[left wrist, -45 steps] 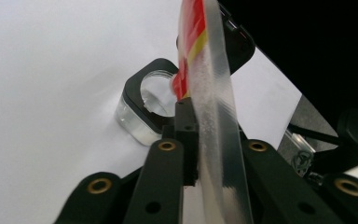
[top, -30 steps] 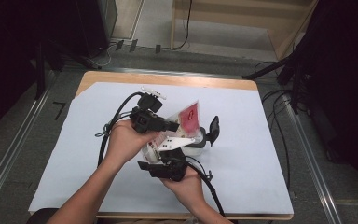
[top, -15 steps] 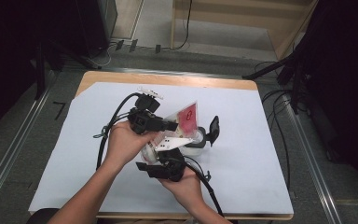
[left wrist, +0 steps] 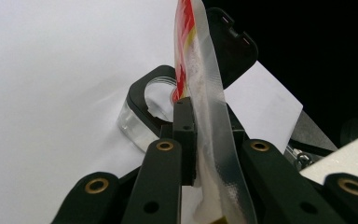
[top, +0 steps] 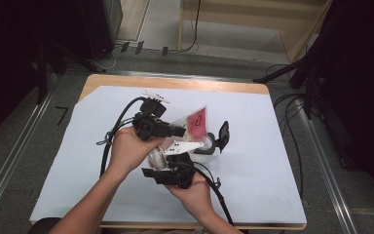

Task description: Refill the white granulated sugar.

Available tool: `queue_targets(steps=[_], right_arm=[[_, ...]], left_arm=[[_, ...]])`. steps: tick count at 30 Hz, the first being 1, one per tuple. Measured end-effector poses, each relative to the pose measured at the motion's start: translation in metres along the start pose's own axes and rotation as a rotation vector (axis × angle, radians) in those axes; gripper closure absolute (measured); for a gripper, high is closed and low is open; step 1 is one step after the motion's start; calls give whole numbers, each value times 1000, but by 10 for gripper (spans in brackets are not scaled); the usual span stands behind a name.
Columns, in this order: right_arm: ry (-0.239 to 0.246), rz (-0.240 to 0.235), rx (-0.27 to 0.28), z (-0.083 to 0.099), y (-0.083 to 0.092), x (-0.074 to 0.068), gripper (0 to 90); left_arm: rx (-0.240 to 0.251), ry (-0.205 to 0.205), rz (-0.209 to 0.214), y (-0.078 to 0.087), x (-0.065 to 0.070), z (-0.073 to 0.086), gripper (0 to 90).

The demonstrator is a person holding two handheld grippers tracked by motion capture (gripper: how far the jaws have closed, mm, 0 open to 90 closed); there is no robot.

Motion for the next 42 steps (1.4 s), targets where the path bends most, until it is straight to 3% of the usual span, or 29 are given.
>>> queue_targets(steps=[8, 12, 16, 27, 35, 42], right_arm=[[69, 57, -18, -1, -1, -3, 612], [52, 31, -15, -2, 0, -4, 615], [-2, -8, -5, -3, 1, -2, 615], [-38, -27, 3, -4, 3, 1, 614], [-39, -42, 6, -5, 5, 1, 614], [-10, -24, 6, -6, 4, 0, 613]], left_arm=[[8, 14, -10, 3, -2, -1, 824], [18, 8, -12, 2, -2, -2, 799], [20, 1, -13, 1, 0, -2, 780], [23, 8, 1, 0, 1, -2, 738], [29, 26, 16, 1, -1, -3, 702], [38, 38, 2, 1, 1, -4, 749]])
Point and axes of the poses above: each handheld gripper's, and its own axes: y roughly backward along the jaws, z roughly out of its underside, x roughly to its right, the point moved 5 cm from there along -y, roughly forward along the jaws, and after that the axes turned 4 degrees about -x, right-handed, at the moved point
